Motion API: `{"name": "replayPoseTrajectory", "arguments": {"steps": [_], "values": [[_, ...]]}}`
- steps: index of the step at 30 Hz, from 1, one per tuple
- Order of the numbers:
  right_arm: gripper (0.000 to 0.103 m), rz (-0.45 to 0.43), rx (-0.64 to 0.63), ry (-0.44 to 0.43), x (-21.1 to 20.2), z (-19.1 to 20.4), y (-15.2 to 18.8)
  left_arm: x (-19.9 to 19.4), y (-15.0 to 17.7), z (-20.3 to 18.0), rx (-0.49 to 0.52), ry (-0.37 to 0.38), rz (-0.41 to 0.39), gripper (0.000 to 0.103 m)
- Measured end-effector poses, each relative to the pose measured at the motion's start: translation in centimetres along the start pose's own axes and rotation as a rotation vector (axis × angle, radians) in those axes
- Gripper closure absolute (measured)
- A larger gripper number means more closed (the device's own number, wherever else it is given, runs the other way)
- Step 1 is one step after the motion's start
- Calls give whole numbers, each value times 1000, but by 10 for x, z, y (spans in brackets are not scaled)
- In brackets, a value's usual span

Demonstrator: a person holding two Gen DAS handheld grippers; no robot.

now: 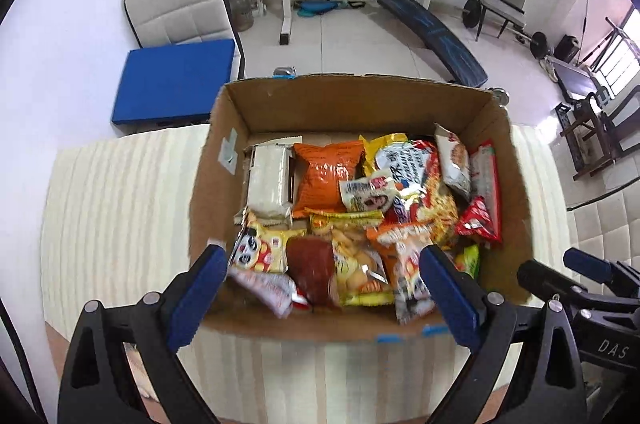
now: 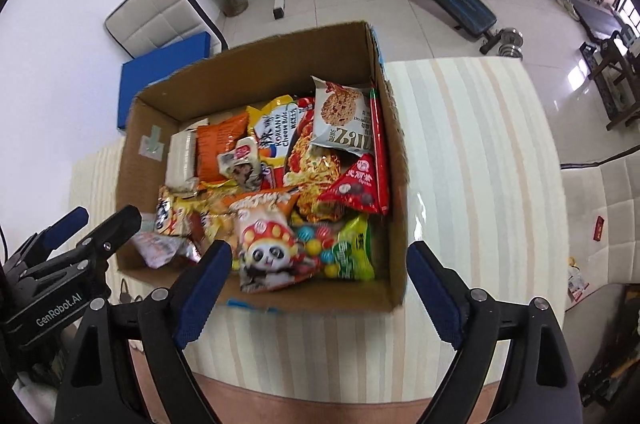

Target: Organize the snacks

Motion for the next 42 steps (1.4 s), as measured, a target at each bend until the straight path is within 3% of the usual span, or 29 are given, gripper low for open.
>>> {"name": "replayPoseTrajectory", "arguments": {"steps": [8, 16, 22, 32, 42], "values": [[12, -96, -31, -15, -75, 9, 48, -77, 46, -1, -27, 45, -57, 4], [12, -170, -65, -12, -140, 18, 110, -149, 88, -2, -8, 18, -134, 4], [12, -227, -92, -19, -191, 25, 141, -192, 107, 0, -27, 42, -162, 4], [12, -256, -144, -36, -243, 43, 175, -231, 127, 1, -30, 40, -175, 4], [6, -297, -170, 4, -245, 46, 165, -233, 122, -4, 7, 11, -222, 4]]}}
Point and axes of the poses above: each gripper's, at about its wrist camera, not at the fingertips, and x roughly the way its jaws point, z to its left, y to its underside, the point moved 7 cm from there along x, roughly the way its jaws point, and after that the axes turned 2 degrees about x, right-handed, at the moved point
